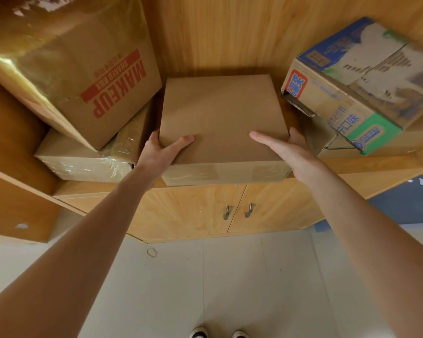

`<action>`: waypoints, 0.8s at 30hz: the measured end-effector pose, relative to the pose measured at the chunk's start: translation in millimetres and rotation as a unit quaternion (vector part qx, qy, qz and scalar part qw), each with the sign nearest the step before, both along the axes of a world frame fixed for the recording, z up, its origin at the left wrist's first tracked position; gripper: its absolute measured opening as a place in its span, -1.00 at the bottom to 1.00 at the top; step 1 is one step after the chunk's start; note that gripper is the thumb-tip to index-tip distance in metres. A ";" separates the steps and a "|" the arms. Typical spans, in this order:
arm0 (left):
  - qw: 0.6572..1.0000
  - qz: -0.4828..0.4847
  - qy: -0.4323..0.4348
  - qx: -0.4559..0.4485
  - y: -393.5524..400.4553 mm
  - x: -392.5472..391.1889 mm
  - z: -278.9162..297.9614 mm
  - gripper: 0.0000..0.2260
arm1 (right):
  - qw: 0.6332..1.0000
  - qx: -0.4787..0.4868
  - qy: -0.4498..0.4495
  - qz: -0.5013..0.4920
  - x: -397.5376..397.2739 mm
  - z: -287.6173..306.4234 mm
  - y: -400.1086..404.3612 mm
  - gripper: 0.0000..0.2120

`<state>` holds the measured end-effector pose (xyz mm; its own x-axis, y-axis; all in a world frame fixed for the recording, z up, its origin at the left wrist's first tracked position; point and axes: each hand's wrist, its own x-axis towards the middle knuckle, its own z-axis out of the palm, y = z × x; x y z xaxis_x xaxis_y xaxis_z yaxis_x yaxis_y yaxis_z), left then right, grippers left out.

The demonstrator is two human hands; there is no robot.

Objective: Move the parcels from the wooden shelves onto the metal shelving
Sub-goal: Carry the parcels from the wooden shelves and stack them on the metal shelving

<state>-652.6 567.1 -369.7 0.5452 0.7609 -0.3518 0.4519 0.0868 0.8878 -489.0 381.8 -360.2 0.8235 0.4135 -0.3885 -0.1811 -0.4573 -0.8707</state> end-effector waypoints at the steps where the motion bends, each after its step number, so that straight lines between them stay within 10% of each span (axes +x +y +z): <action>1: 1.000 0.003 0.000 0.002 -4.7 -4.7 1.1 -0.38 | 1.000 0.003 0.000 0.004 -3.4 1.9 -4.0 -0.24; 24: 0.993 0.034 -0.080 -0.084 -143.6 -197.1 97.7 -0.32 | 0.998 0.054 0.022 0.011 -186.9 98.9 -147.6 -0.30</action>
